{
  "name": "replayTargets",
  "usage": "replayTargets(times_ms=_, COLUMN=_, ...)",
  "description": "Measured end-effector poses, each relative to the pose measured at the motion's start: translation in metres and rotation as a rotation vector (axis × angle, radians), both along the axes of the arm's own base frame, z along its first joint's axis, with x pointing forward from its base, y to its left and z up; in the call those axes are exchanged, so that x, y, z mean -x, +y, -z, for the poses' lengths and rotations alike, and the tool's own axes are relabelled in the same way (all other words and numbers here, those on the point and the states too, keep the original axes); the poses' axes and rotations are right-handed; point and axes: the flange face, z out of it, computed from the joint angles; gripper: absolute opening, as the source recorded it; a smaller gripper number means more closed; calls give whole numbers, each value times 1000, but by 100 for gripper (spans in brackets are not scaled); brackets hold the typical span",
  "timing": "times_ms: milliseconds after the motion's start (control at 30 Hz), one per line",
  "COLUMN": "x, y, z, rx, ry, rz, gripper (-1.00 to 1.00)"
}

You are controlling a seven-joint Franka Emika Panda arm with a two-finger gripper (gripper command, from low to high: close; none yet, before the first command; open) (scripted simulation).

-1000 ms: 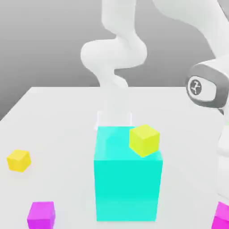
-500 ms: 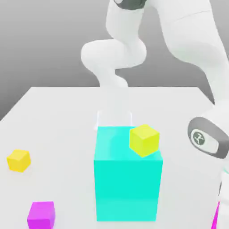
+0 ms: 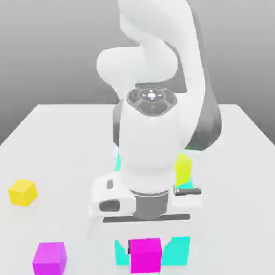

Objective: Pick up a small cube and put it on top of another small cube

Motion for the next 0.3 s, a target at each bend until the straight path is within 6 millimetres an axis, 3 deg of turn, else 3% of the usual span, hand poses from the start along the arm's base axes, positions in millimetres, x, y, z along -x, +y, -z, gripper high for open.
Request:
replayTargets(times_ms=100, x=19, y=-68, z=3, rx=-10, ry=-6, rz=261, gripper=-100)
replayTargets(times_ms=167, x=32, y=-111, z=29, rx=-16, ry=-10, rz=424, gripper=-100)
replayTargets(times_ms=200, x=36, y=-121, z=41, rx=-16, ry=-10, rz=463, gripper=100)
replayTargets(times_ms=300, x=36, y=-121, z=41, rx=-16, ry=-10, rz=463, gripper=100)
